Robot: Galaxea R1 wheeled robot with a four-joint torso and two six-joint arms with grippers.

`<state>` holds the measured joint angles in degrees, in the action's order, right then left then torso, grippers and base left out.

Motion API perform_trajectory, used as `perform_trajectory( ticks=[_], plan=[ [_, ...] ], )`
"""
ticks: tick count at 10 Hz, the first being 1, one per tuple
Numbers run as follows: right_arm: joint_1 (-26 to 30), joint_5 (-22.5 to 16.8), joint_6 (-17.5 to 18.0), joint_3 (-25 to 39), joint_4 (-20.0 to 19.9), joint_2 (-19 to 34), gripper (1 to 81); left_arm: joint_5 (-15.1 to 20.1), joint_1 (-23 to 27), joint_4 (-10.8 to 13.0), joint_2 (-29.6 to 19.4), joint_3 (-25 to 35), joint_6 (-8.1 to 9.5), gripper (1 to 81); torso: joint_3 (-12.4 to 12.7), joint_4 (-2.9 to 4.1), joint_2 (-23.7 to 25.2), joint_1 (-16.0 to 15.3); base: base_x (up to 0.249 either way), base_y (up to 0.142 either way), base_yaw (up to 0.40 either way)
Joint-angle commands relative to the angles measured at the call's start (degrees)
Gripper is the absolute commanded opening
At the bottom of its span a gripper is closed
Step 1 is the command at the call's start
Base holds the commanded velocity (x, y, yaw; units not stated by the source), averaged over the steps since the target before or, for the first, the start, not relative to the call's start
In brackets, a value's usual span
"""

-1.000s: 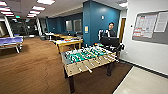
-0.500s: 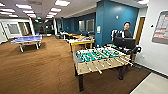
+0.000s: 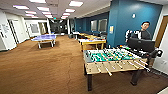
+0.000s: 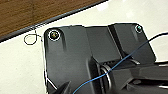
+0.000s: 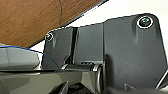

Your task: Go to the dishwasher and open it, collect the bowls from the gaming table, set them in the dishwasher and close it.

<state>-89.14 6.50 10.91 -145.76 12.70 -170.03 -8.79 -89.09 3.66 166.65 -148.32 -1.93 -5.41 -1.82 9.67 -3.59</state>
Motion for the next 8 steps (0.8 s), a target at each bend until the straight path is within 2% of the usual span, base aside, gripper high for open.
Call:
perform_trajectory(
  ticks=[1,8],
  plan=[
    [2.95,-2.37,-0.10,0.31,1.01,-0.07,81.1,2.72,2.56,0.47,-0.61,-0.04,-0.45,81.1,0.00,0.00,0.00,0.00,0.000,0.000,0.351],
    [2.95,-2.28,-0.19,-0.04,1.27,-0.24,81.1,2.90,2.46,0.39,-0.43,-0.13,-0.45,81.1,0.00,0.00,0.00,0.05,0.000,0.000,0.328]
  ],
)
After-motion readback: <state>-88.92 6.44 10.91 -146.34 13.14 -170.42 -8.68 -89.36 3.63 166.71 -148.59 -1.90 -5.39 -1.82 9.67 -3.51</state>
